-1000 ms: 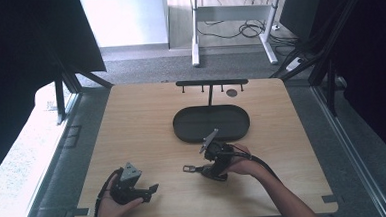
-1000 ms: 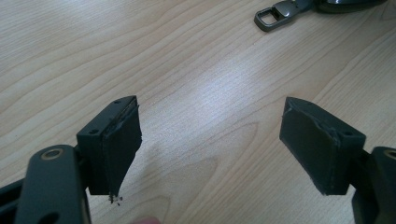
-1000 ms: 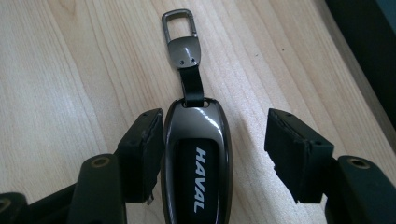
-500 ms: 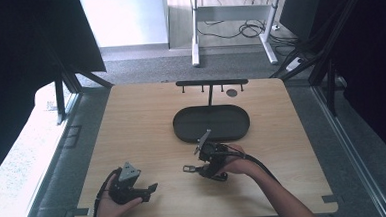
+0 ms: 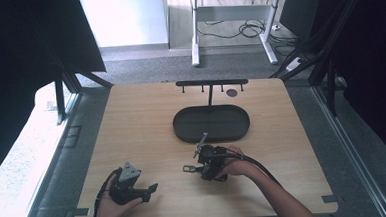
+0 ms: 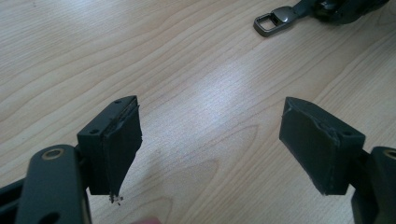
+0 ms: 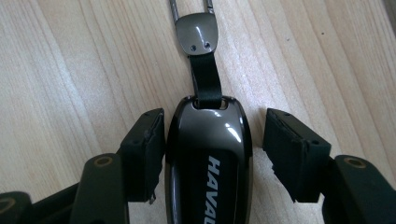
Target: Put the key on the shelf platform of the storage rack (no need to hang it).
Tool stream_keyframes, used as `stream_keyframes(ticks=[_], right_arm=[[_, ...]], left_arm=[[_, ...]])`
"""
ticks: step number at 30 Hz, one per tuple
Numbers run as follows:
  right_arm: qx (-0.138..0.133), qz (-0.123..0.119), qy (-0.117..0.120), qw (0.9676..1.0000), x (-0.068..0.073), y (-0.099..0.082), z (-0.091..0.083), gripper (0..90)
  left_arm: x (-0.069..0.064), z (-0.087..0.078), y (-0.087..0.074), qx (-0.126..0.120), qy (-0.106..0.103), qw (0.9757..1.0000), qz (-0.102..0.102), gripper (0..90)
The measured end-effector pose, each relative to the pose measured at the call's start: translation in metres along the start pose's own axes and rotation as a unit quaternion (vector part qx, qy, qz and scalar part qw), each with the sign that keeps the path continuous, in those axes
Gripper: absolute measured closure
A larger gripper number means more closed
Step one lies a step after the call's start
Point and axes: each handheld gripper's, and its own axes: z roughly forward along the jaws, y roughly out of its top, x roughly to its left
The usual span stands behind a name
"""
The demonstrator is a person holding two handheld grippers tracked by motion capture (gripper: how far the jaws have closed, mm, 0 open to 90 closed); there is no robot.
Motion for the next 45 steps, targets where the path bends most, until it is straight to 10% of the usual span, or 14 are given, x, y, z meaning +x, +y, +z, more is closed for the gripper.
stream_keyframes(ticks=[25, 45], right_arm=[[0.010, 0.008, -0.007, 0.9999, 0.000, -0.002, -0.002, 49.4], [-0.056, 0.016, 0.026, 0.9980, -0.004, -0.005, -0.032, 49.6]], left_arm=[[-0.002, 0.000, 0.000, -0.012, 0.002, 0.9999, 0.001, 21.7], [-0.003, 0.001, 0.000, -0.012, 0.002, 0.9999, 0.001, 21.8]])
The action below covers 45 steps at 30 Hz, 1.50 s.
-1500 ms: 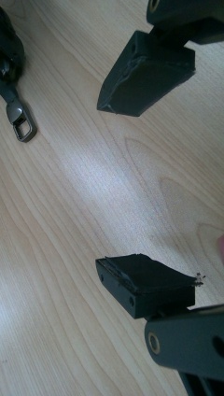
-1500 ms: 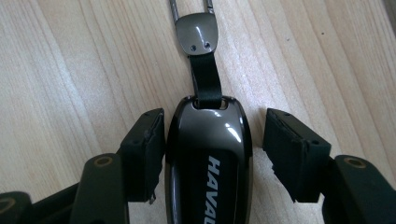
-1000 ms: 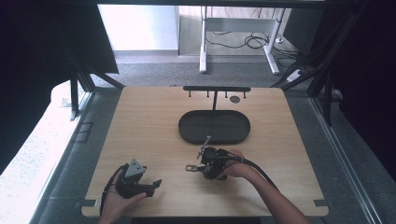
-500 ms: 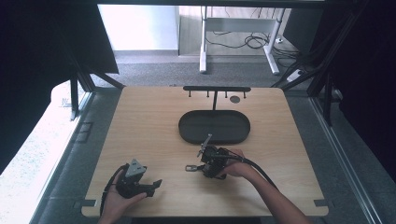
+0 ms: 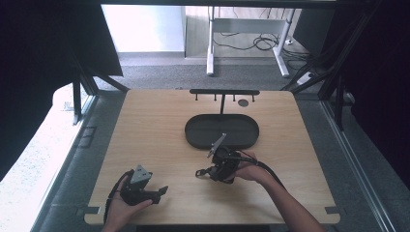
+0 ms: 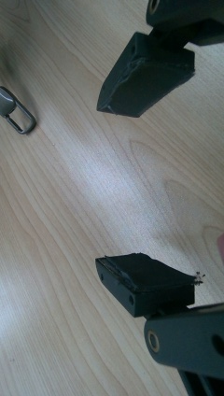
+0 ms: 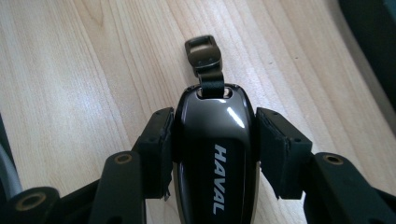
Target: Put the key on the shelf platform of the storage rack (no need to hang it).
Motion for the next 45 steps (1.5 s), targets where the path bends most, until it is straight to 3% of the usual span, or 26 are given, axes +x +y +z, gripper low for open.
stream_keyframes(ticks=[28, 45], right_arm=[[-0.031, -0.018, -0.011, 0.9993, 0.004, 0.005, -0.029, 49.7], [-0.043, -0.029, -0.020, 0.9984, 0.002, 0.019, -0.048, 49.7]], left_arm=[[0.002, -0.001, -0.001, 0.000, 0.003, 1.0000, -0.002, 21.8], [0.002, -0.002, -0.001, 0.000, 0.003, 1.0000, -0.002, 21.8]])
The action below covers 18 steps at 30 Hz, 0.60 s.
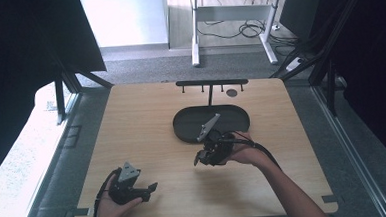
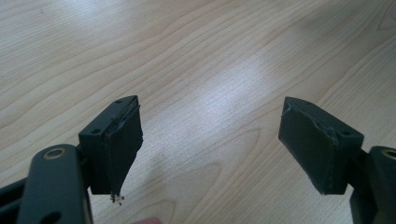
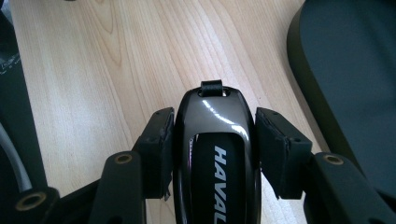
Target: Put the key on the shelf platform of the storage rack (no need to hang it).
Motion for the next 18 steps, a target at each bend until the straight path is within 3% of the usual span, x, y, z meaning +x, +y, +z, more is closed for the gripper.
stream_keyframes(ticks=[18], right_arm=[[-0.009, 0.011, -0.017, 0.9998, -0.017, 0.005, -0.009, 49.7]], left_arm=[[-0.001, 0.001, 0.000, 0.001, 0.000, 1.0000, 0.000, 21.7]])
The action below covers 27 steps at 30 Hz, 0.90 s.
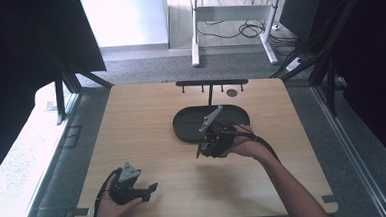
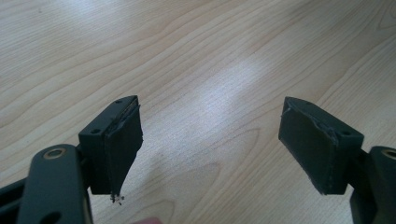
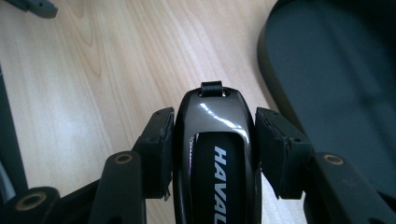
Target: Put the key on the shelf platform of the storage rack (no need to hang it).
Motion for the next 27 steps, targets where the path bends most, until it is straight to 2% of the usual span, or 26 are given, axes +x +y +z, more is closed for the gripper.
stream_keyframes(ticks=[3, 10, 27], right_arm=[[-0.007, 0.005, 0.001, 1.0000, -0.004, 0.002, -0.002, 49.7], [-0.003, 0.009, -0.008, 0.9999, -0.015, 0.007, 0.000, 49.6], [-0.005, 0.024, -0.013, 0.9996, -0.030, 0.009, 0.003, 49.7]], left_arm=[[0.000, 0.000, 0.000, 0.000, 0.000, 1.0000, -0.001, 21.7], [0.001, -0.001, 0.000, -0.001, 0.000, 1.0000, -0.001, 21.7], [0.002, -0.001, 0.000, -0.001, 0.001, 1.0000, -0.001, 21.7]])
